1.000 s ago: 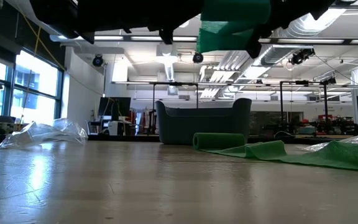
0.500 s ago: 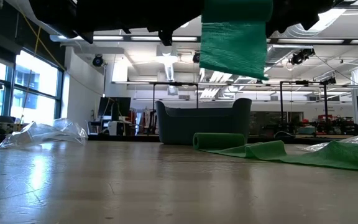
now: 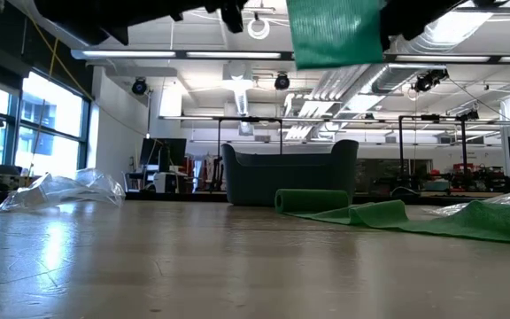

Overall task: Roll bandage
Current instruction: Roll the light green bandage

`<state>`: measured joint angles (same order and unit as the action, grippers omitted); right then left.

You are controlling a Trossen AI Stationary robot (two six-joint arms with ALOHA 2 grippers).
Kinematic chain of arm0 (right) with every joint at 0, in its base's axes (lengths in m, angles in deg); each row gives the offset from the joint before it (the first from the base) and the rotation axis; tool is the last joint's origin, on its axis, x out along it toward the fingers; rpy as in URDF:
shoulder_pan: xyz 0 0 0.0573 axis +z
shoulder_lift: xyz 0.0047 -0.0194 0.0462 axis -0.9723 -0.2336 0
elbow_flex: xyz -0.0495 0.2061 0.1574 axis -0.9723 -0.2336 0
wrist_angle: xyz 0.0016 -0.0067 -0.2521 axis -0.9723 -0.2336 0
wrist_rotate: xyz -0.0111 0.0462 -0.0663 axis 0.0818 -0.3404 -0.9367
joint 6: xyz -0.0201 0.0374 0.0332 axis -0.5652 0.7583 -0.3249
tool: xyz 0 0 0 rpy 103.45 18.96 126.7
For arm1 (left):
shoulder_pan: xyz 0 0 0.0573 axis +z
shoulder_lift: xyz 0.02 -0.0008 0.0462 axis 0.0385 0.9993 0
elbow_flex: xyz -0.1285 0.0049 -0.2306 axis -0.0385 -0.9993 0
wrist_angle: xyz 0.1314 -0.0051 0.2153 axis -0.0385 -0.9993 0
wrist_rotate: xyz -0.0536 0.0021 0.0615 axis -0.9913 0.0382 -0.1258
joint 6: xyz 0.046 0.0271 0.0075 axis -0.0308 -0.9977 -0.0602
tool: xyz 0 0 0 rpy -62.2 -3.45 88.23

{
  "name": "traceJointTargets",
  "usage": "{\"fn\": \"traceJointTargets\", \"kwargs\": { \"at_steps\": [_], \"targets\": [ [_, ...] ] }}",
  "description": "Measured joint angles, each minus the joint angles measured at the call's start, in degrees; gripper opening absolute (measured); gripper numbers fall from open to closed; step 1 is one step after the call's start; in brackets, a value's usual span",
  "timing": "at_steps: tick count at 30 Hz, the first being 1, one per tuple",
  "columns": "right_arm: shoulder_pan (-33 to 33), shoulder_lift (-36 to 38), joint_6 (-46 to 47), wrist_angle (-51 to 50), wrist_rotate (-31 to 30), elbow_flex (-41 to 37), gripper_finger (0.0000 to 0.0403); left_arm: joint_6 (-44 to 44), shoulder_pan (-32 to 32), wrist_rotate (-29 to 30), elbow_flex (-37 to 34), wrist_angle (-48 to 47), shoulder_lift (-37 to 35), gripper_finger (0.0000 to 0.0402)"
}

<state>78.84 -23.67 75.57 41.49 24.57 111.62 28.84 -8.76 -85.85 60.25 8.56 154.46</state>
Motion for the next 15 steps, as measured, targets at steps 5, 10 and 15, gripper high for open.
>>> {"fn": "traceJointTargets", "kwargs": {
  "at_steps": [5,10,15],
  "targets": [
    [7.66,0.76,1.68,-0.11,-6.73,0.0,0.0199,-0.5,-0.46,-0.04,0.0,0.18,-2.53,0.0],
    [14.6,1.73,1.19,9.52,-13.11,0.0,0.0199,-0.52,-0.39,0.0,0.0,2.29,-3.61,0.0],
    [18.38,0.51,-3.14,18.94,-16.7,0.02,0.0199,-0.5,-0.35,0.0,0.02,5.85,-3.64,0.0]
  ]
}}
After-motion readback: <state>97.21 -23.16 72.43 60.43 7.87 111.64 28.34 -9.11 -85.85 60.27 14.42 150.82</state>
